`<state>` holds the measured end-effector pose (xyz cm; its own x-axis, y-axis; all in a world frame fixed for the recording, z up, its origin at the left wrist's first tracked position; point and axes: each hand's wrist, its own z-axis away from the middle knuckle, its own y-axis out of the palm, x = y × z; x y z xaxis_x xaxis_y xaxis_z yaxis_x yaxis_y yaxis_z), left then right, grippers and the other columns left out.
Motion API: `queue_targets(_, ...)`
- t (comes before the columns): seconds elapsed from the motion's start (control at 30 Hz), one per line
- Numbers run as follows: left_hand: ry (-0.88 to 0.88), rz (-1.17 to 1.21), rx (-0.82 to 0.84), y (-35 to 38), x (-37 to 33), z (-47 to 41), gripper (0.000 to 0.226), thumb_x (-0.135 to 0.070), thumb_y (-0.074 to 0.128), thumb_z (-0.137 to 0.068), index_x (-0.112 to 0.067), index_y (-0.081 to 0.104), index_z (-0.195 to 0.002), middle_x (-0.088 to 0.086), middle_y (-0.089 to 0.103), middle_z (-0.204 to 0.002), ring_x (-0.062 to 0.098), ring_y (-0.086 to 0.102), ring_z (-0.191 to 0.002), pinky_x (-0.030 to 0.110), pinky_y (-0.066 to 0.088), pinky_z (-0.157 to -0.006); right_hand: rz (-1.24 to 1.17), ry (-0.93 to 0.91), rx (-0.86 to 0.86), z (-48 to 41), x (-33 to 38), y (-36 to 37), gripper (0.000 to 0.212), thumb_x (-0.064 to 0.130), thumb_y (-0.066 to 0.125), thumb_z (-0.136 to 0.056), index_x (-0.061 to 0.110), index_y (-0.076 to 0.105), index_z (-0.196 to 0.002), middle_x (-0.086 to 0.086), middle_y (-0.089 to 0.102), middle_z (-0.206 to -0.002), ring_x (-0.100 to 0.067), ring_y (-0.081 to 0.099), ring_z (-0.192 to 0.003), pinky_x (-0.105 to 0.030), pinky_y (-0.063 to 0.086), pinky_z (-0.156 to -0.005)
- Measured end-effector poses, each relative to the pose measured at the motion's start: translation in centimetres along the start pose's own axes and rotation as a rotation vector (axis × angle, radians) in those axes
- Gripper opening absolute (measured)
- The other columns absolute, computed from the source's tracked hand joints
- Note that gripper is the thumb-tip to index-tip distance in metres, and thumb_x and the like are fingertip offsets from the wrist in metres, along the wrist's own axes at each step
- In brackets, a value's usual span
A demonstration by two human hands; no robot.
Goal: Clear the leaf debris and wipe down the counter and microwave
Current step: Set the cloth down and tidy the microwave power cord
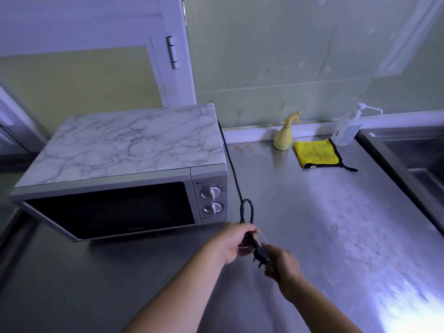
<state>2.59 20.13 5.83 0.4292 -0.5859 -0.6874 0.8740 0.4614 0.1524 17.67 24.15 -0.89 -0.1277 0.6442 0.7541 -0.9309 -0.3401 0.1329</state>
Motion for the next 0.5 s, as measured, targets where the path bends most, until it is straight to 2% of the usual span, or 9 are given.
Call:
queue_targets(0.1, 0.029, -0.008, 0.018, -0.7, 0.4, 0.3, 0.02, -0.004, 0.048, -0.095, -0.009, 0.059, -0.08, 0.002, 0.056, -0.057, 0.017, 0.057, -0.053, 0.024, 0.051, -0.055, 0.049, -0.152, -0.029, 0.9, 0.7, 0.1, 0.041, 0.006, 0.07, -0.088, 0.012, 0.044, -0.057, -0.003, 0.035, -0.049, -0.019, 0.037, -0.045, -0.031, 0.035, -0.052)
queue_targets(0.17, 0.038, -0.054, -0.018, -1.0, 0.2, 0.5, 0.019, -0.001, 0.045, -0.094, -0.007, 0.054, -0.079, 0.005, 0.048, -0.057, 0.017, 0.052, -0.045, 0.021, 0.046, -0.046, 0.13, -0.275, -0.081, 1.4, 2.3, 0.4, 0.036, 0.001, 0.069, -0.087, 0.007, 0.049, -0.058, -0.006, 0.043, -0.047, -0.02, 0.048, -0.047, -0.036, 0.044, -0.06)
queue_targets(0.23, 0.042, -0.067, -0.033, -1.0, 0.2, 0.8, 0.019, -0.002, 0.046, -0.093, -0.008, 0.05, -0.076, 0.004, 0.039, -0.058, 0.014, 0.039, -0.037, 0.018, 0.037, -0.04, 0.146, -0.372, -0.138, 1.8, 4.3, 0.9, 0.029, -0.003, 0.066, -0.087, 0.005, 0.051, -0.063, -0.006, 0.046, -0.048, -0.022, 0.054, -0.049, -0.034, 0.046, -0.06)
queue_targets(0.3, 0.05, -0.002, 0.0, -1.1, 0.0, 1.1, 0.016, -0.005, 0.05, -0.093, -0.012, 0.049, -0.078, 0.002, 0.037, -0.059, 0.011, 0.031, -0.038, 0.019, 0.034, -0.04, 0.051, -0.451, -0.141, 2.4, 6.2, 1.6, 0.022, -0.013, 0.062, -0.086, 0.006, 0.053, -0.078, -0.004, 0.044, -0.053, -0.021, 0.049, -0.051, -0.031, 0.047, -0.054)
queue_targets(0.37, 0.058, 0.079, 0.083, -1.3, -0.3, 1.6, 0.004, -0.014, 0.056, -0.096, -0.015, 0.059, -0.093, -0.001, 0.039, -0.061, 0.009, 0.029, -0.039, 0.019, 0.033, -0.042, 0.025, -0.546, -0.144, 3.1, 7.8, 2.1, 0.031, -0.019, 0.057, -0.083, 0.011, 0.052, -0.091, -0.004, 0.038, -0.057, -0.018, 0.038, -0.05, -0.028, 0.042, -0.048)
queue_targets(0.43, 0.054, 0.121, 0.164, -1.6, -0.5, 2.0, 0.013, -0.026, 0.059, -0.096, -0.019, 0.067, -0.104, -0.004, 0.04, -0.061, 0.009, 0.028, -0.042, 0.02, 0.032, -0.043, 0.107, -0.658, -0.147, 4.0, 9.1, 2.3, 0.031, -0.019, 0.058, -0.08, 0.012, 0.052, -0.082, -0.003, 0.034, -0.057, -0.015, 0.029, -0.049, -0.024, 0.032, -0.048)
queue_targets(0.5, 0.053, 0.186, 0.229, -1.8, -0.6, 2.3, 0.017, -0.031, 0.059, -0.096, -0.019, 0.07, -0.1, -0.005, 0.04, -0.061, 0.008, 0.028, -0.045, 0.019, 0.031, -0.044, 0.111, -0.708, -0.094, 5.0, 10.2, 2.5, 0.033, -0.022, 0.057, -0.079, 0.01, 0.055, -0.069, -0.007, 0.038, -0.058, -0.017, 0.035, -0.048, -0.025, 0.038, -0.05)
